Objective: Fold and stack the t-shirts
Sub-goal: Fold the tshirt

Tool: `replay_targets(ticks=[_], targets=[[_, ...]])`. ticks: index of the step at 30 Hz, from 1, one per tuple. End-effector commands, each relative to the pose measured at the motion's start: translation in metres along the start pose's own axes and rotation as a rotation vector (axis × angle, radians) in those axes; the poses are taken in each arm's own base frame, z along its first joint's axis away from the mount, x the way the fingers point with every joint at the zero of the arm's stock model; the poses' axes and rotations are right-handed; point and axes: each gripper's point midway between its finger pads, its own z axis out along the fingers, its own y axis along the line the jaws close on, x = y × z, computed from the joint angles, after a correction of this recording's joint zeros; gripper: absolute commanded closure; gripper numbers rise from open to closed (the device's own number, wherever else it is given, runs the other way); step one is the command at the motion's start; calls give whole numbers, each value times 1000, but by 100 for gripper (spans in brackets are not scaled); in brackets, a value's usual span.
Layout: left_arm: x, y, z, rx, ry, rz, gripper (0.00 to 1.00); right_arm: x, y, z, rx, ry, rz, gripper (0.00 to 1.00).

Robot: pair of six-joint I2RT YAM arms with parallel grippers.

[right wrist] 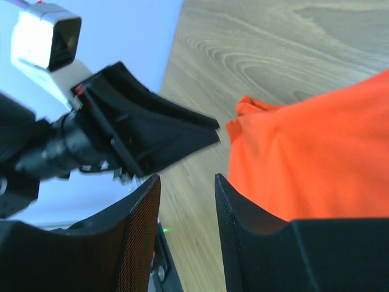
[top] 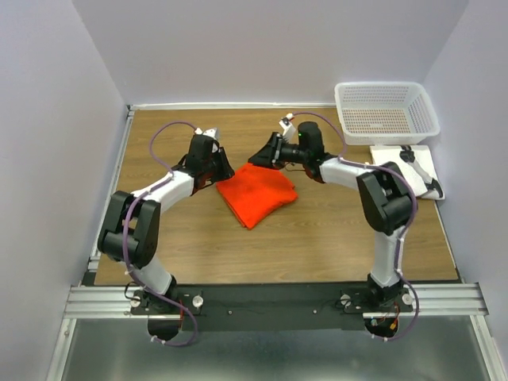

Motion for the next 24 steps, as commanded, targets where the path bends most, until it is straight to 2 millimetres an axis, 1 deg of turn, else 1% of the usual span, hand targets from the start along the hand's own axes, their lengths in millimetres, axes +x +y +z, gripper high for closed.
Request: replay_targets(ticks=[1,2,3,4,6,7,9,10,11,12,13,14,15,17,18,19,21,22,23,24], targets=[[23,11,19,-17,58,-27,66,-5,-5,49,-33,-35,61,52],[24,13,22,-22,64,-26,67,-16,-2,58,-33,-73,61,52],[26,15,26,-27,73,-28,67,-11,-18,64,-2,-74,93,52],[29,18,33,-30,75,-27,68,-14,-36,75,27,-92,114,52],[33,21,40,-36,91,-28,69,-10,-58,86,57,-96,157,52],[40,24,46,-43,113,-30,70,-8,-78,95,81,-98,177,52],[44,29,51,-55,127,-34,71,-3,-99,100,120,-109,216,52],[50,35,55,-75,145,-39,73,2,-122,99,168,-124,252,52],[54,37,56,-81,156,-42,73,0,-137,93,201,-146,280,52],[56,40,57,-87,163,-46,73,0,-150,87,226,-163,303,52],[59,43,60,-95,172,-46,73,-3,-157,82,231,-188,309,52],[61,46,61,-99,176,-47,73,5,-172,73,269,-198,335,52],[67,52,60,-124,202,-54,73,-5,-179,62,279,-228,346,52],[68,55,60,-129,206,-52,73,-4,-188,51,294,-233,362,52],[63,53,61,-127,199,-50,73,-12,-183,44,283,-243,361,52],[62,53,61,-127,198,-44,72,-16,-174,42,261,-239,350,52],[50,45,60,-107,176,-40,66,-21,-157,37,236,-232,307,52],[40,37,56,-87,156,-37,61,-32,-135,33,201,-243,277,51],[28,30,53,-72,130,-34,54,-26,-129,28,192,-223,274,51],[15,19,45,-47,97,-25,50,-29,-119,24,179,-226,258,51]])
